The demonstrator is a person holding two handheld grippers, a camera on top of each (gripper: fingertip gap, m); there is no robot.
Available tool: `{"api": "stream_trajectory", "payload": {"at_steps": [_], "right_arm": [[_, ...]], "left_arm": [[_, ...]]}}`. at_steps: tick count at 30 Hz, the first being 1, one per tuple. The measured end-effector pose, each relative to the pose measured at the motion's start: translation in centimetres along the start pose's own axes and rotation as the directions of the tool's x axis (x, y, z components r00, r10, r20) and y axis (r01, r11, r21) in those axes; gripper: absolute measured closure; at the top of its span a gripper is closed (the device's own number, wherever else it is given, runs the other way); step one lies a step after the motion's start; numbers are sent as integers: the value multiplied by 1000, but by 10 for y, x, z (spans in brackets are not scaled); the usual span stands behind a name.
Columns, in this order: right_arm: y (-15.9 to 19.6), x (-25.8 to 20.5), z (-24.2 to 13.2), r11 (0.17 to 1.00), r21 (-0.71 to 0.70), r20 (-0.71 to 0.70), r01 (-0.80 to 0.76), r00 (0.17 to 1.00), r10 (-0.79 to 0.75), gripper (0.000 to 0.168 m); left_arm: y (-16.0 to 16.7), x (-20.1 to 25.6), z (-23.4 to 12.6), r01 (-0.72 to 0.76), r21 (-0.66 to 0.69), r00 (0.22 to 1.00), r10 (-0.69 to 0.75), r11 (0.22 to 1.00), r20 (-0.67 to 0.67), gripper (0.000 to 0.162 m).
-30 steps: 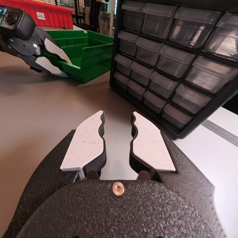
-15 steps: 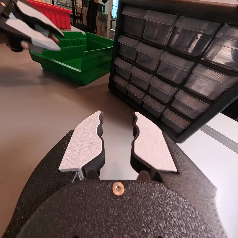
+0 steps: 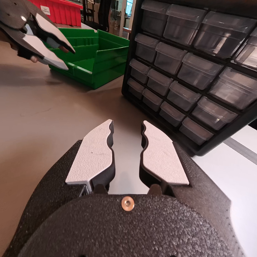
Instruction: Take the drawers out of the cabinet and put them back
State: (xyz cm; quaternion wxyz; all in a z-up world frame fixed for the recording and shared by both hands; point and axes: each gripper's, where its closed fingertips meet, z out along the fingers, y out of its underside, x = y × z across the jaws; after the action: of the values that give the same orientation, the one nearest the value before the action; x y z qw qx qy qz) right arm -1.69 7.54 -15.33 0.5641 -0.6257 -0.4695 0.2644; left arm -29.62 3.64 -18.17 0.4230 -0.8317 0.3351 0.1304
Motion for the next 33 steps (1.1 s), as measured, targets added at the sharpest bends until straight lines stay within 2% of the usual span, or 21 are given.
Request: {"api": "stream_trajectory", "payload": {"at_steps": [1,9,14,16,22,26,29,31,33], "right_arm": [[0,0,0,1000,1,-1,0,1000,0,131],[0,0,0,1000,-1,-1,-2,1000,2,130],[3,-1,2,1000,-11,7,-4,1000,5,130],[3,-3,2,1000,-13,8,2,1000,-2,129],[2,0,1,1000,-10,-1,1,1000,-1,129],[1,2,-1,1000,-11,-13,5,1000,-5,129],[-4,6,-1,1000,-9,-37,20,999,-20,129],[-10,11,1,1000,-6,-60,27,998,-28,130],[-20,17,3,998,0,-95,61,994,-60,130]], "left_arm": [[6,1,3,-12,-38,1000,12,999,-4,106],[13,7,2,39,-79,992,-48,996,-113,111],[31,11,8,4,-154,991,-24,988,-128,110],[37,11,15,-24,-184,994,3,983,-112,120],[38,0,23,-86,-199,996,81,976,-32,123],[39,-6,21,-80,-215,996,85,973,17,120],[14,-5,7,-38,-109,999,42,993,27,115],[-17,-3,-5,23,48,999,-24,999,25,117],[-50,-3,-16,64,217,996,-75,974,43,126]]}}
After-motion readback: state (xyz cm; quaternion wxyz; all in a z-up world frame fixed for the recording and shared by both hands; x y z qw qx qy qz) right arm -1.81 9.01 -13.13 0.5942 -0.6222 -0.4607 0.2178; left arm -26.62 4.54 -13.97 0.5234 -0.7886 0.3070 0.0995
